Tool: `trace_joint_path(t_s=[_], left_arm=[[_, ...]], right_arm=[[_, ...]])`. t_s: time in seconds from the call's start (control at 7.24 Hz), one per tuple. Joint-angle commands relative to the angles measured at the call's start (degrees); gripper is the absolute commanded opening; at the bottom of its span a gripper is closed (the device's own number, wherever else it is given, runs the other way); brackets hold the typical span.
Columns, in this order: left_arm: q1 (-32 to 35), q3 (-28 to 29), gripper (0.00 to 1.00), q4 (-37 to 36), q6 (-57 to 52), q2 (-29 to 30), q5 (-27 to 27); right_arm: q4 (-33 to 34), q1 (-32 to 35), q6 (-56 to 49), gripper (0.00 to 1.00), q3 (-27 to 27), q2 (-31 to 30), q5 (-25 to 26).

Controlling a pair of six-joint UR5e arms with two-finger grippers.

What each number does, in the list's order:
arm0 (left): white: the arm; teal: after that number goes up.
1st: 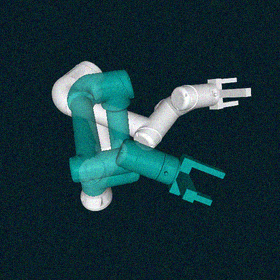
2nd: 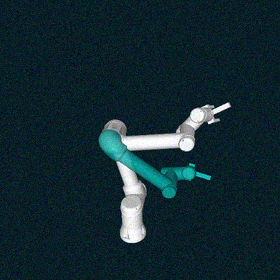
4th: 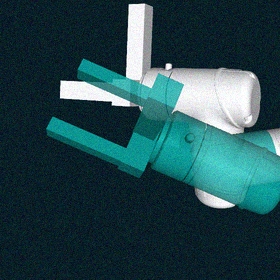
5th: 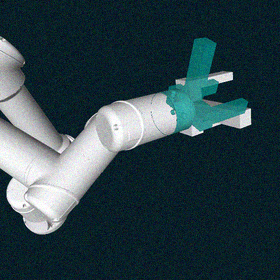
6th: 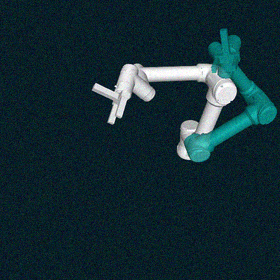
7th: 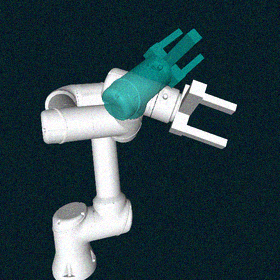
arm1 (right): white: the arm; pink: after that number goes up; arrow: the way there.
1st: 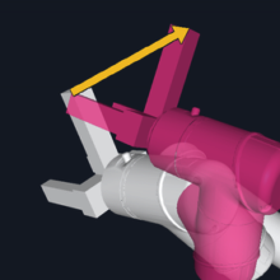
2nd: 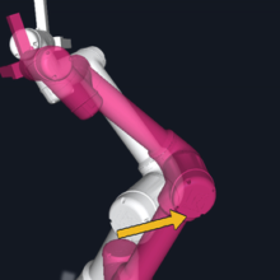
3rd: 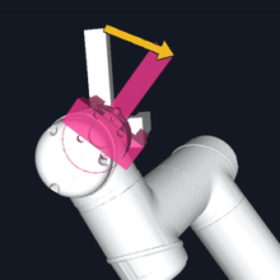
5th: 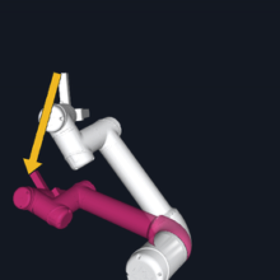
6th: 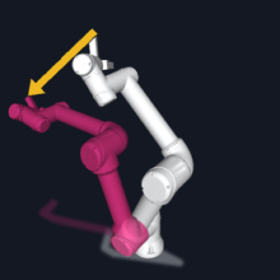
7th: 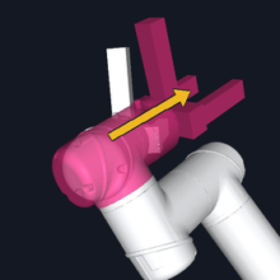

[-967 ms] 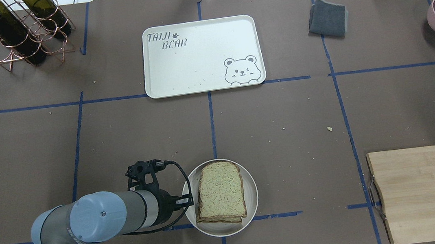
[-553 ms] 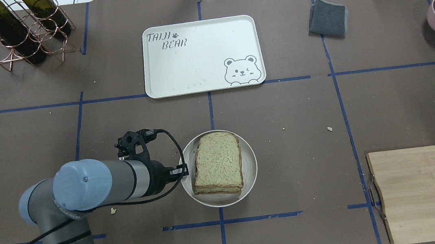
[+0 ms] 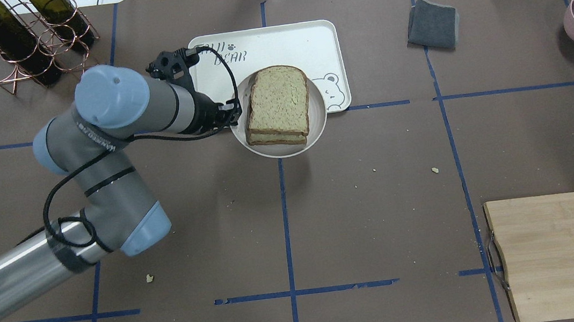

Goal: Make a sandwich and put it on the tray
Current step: 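Carry the plate with the left gripper onto the white tray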

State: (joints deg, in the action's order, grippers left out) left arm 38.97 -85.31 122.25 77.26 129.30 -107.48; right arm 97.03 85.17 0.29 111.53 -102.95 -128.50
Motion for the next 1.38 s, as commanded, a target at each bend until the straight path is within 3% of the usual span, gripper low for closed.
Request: trace_joint_path(t_s=[0.0,0.14,0.55,0.69,0.83,0.97,1.11,1.24], left_arm=[[4.4,19.3,0.0,8.9,-3.3,9.4,-1.8],[4.4,23.7,0.0,12.6,-3.3,9.5,-1.4],[2.7,26.2,0.0,12.8,-3.4,10.9,0.8],[2.2,26.3,0.55,12.8,-3.5,10.8,1.0],[2.2,26.2,0.74,12.7,-6.2,10.8,1.0],[3.5,25.5,1.0,12.5,-9.6,10.5,0.8],[5.7,20.9,1.0,11.4,-10.2,8.4,-1.7],[7.3,12.4,1.0,6.3,-13.9,3.9,-6.4]], right_arm=[[0.0,0.2,0.1,1.0,0.2,0.5,0.0],[0.0,0.3,0.1,1.0,0.2,0.5,0.0],[0.0,0.3,0.0,1.0,0.1,0.5,0.0],[0.0,0.3,-0.1,1.0,-0.3,0.5,0.0],[0.0,0.3,-0.8,1.0,-0.3,0.5,0.0],[0.0,0.3,-0.8,1.0,-0.3,0.4,0.0],[0.0,0.3,-0.9,1.0,-0.4,0.4,0.0],[0.0,0.3,-0.9,1.0,-0.5,0.4,0.0]])
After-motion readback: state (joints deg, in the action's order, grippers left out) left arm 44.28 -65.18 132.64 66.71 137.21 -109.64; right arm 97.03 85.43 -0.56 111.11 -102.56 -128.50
